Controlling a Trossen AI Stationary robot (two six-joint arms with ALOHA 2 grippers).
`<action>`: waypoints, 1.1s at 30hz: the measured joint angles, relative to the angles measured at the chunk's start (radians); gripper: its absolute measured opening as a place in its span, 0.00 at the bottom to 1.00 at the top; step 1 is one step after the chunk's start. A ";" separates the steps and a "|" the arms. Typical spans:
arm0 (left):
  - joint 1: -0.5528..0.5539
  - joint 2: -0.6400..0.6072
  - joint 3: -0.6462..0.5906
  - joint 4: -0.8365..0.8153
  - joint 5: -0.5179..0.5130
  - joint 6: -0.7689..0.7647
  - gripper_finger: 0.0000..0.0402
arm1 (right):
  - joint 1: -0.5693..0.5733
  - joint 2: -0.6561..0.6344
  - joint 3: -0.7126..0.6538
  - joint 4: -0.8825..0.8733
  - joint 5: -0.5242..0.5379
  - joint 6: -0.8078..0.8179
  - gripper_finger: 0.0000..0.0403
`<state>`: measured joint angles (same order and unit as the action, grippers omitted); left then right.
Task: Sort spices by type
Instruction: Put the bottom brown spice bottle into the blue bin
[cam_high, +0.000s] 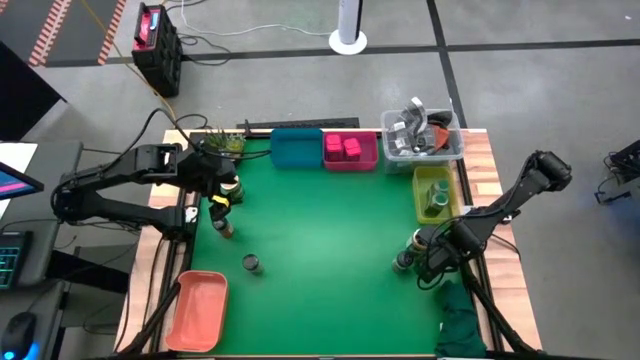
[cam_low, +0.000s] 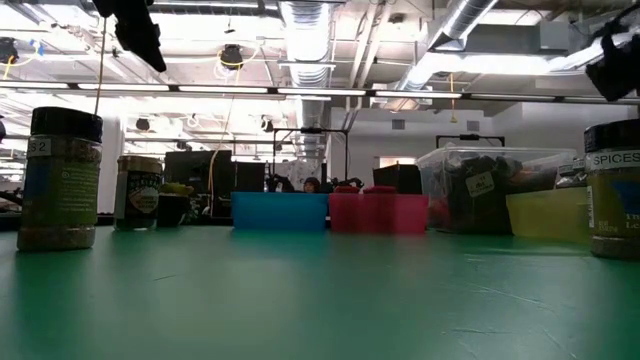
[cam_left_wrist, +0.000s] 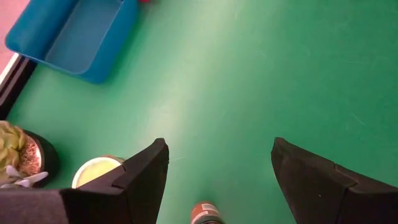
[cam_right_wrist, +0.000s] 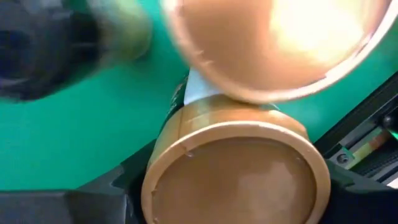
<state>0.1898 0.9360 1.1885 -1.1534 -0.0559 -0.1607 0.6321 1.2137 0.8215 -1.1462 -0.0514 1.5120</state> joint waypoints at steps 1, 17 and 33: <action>0.000 0.000 0.000 0.000 0.000 -0.006 0.67 | 0.008 0.000 0.014 -0.007 -0.001 0.000 0.73; 0.000 0.000 0.000 0.000 0.006 -0.034 0.67 | 0.138 0.000 0.284 0.022 -0.057 0.023 0.73; 0.000 0.000 0.000 0.051 0.005 -0.030 0.67 | -0.444 0.232 0.609 0.103 0.079 -0.662 0.73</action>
<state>0.1898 0.9360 1.1885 -1.1027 -0.0509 -0.1909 0.1879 1.4457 1.4308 -1.0436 0.0277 0.8500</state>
